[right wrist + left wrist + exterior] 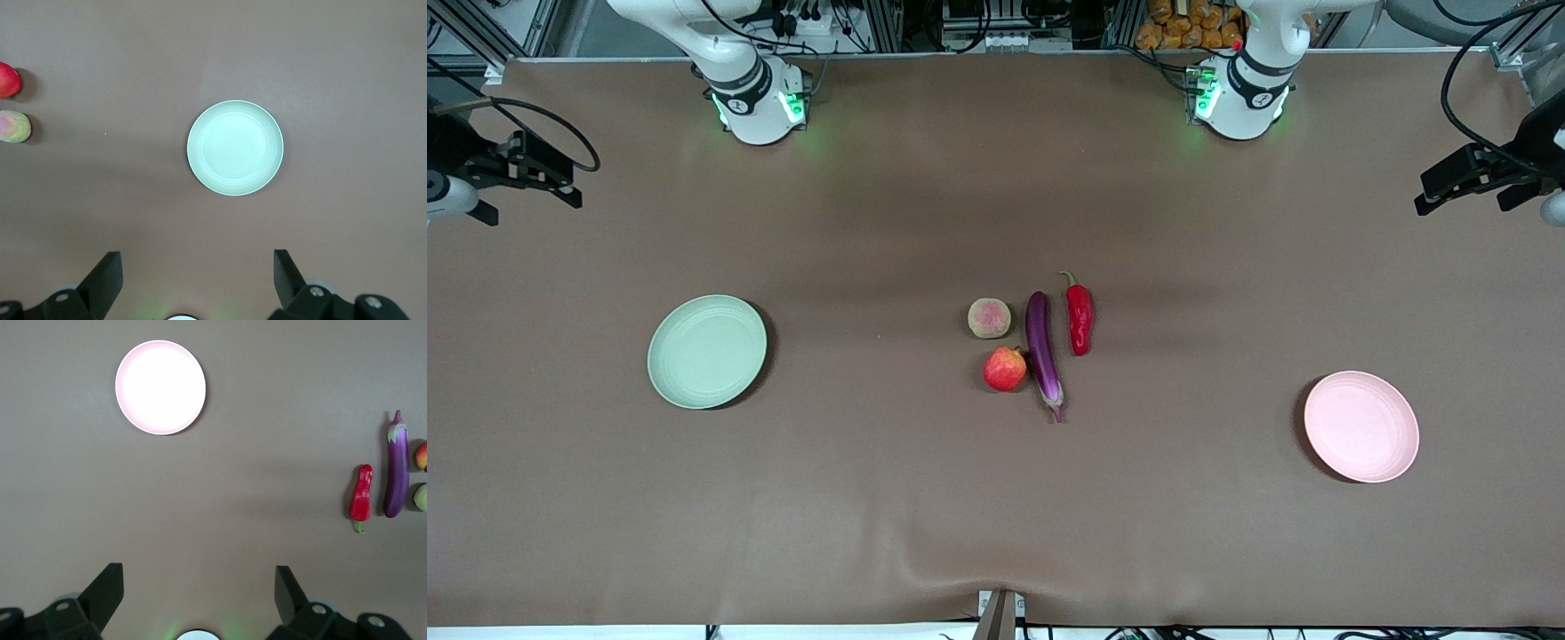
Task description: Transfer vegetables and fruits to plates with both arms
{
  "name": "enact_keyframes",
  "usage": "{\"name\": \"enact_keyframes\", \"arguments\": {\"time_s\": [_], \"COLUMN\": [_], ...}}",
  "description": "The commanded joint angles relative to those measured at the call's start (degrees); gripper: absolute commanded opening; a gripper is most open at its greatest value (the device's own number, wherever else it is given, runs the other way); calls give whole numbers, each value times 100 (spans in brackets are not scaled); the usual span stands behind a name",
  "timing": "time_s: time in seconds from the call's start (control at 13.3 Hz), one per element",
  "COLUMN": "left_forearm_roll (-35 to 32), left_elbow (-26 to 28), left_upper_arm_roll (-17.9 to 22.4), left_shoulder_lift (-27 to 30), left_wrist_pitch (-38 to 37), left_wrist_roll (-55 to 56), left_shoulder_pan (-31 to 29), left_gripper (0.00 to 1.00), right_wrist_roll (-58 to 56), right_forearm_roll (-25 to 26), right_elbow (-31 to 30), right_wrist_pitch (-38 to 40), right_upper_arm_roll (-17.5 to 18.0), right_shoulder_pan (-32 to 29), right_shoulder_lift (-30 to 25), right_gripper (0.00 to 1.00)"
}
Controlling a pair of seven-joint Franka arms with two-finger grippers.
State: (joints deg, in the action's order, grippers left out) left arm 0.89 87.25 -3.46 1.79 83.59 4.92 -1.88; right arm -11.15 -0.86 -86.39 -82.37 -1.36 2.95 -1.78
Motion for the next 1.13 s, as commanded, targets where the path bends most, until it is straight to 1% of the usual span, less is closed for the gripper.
{"name": "enact_keyframes", "arguments": {"time_s": [0.0,0.23,0.38,0.45,1.06], "left_forearm_roll": [-107,-124,-404,-423,-353], "left_elbow": [-111,-138,-147,-147,-138], "left_upper_arm_roll": [-50,-15,-49,-58,-32], "left_shoulder_lift": [5,5,-12,-4,-30], "left_wrist_pitch": [-133,-141,-133,-133,-133], "left_wrist_roll": [-44,-71,-88,-88,-88], "left_shoulder_pan": [-23,-23,-6,12,-41], "left_gripper": [100,100,100,100,100], "right_wrist_roll": [95,95,95,95,86], "right_forearm_roll": [122,122,104,95,60], "right_elbow": [35,35,35,35,9], "right_wrist_pitch": [10,1,10,10,19], "right_upper_arm_roll": [-22,-22,-22,-31,-49], "right_shoulder_pan": [-14,-23,-32,-40,-84], "right_shoulder_lift": [-42,-33,-33,-33,-33], "right_gripper": [100,100,100,100,100]}}
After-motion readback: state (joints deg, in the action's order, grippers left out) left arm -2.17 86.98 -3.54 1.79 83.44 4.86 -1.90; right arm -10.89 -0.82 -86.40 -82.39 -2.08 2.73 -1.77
